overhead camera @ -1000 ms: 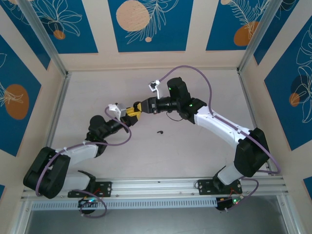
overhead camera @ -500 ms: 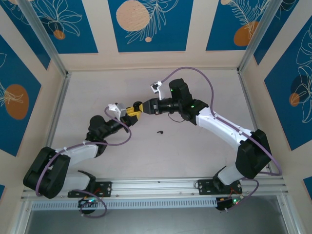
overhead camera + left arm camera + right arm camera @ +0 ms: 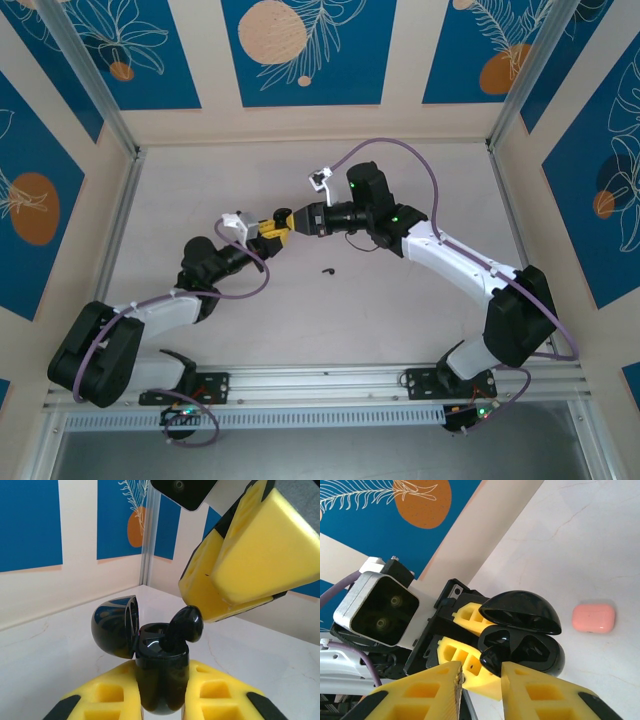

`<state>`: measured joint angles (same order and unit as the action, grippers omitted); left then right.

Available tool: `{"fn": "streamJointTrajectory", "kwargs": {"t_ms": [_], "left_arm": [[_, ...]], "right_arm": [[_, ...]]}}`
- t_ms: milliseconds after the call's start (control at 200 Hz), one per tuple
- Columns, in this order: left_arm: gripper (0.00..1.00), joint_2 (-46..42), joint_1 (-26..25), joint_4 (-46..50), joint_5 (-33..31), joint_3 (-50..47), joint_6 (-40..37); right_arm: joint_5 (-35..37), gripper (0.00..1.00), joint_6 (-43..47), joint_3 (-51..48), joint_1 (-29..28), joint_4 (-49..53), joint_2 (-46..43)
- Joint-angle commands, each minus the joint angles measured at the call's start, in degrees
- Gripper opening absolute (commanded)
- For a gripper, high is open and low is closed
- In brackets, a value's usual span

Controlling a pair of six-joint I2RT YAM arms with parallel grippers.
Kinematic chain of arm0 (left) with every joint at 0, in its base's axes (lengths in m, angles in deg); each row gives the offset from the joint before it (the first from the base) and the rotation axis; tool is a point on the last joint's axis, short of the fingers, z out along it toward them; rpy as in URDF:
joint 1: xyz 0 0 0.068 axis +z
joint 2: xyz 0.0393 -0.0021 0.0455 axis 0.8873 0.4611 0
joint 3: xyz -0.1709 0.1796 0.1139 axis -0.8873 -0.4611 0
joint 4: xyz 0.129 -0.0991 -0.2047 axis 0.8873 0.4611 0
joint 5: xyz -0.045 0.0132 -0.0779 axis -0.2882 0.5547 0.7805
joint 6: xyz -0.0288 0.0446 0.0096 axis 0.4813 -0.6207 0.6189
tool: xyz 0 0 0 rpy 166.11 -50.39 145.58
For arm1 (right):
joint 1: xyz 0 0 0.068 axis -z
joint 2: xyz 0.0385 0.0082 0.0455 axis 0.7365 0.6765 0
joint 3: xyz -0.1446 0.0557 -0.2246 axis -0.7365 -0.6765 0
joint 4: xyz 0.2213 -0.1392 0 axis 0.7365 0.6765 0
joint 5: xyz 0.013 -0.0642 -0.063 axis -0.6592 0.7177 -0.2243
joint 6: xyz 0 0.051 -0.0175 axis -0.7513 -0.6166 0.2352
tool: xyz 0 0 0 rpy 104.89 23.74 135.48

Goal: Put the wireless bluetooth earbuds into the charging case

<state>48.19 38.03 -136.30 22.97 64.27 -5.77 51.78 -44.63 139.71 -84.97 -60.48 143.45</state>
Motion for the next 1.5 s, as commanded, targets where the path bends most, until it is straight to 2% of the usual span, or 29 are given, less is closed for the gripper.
{"fn": "streamJointTrajectory", "kwargs": {"t_ms": [0, 670, 860, 1060, 1230, 1375, 1495], "left_arm": [[0.00, -0.25, -0.71, -1.98, 1.30, 1.12, 0.57], [0.00, -0.60, -0.71, -2.16, 1.47, 1.03, 0.52], [0.00, -0.61, -0.72, -2.11, 0.98, 0.68, 0.37], [0.00, -0.93, -0.71, -1.60, -1.05, -0.50, -0.16], [0.00, -2.01, -0.71, 0.30, -3.63, -2.19, -0.66], [0.00, -4.44, -0.72, 4.90, -5.68, -3.01, -2.45], [0.00, -6.37, -0.71, 8.63, -7.11, -3.41, -3.97]], "right_arm": [[-1.76, 0.26, -0.69, 0.17, -0.59, -1.72, 0.12], [-2.57, 0.23, -0.96, 2.70, -1.13, -4.08, 3.94], [-1.77, 0.24, 0.72, 2.31, -0.93, -3.15, 1.17], [0.32, 0.28, 6.19, 3.10, 2.18, 11.02, -2.86], [7.45, 0.30, 13.62, 11.95, 5.28, 37.17, 1.77], [8.99, 0.32, 6.35, 15.80, 7.17, 48.07, 9.28], [5.53, 0.38, -2.41, 14.45, 7.20, 49.14, 13.54]]}}
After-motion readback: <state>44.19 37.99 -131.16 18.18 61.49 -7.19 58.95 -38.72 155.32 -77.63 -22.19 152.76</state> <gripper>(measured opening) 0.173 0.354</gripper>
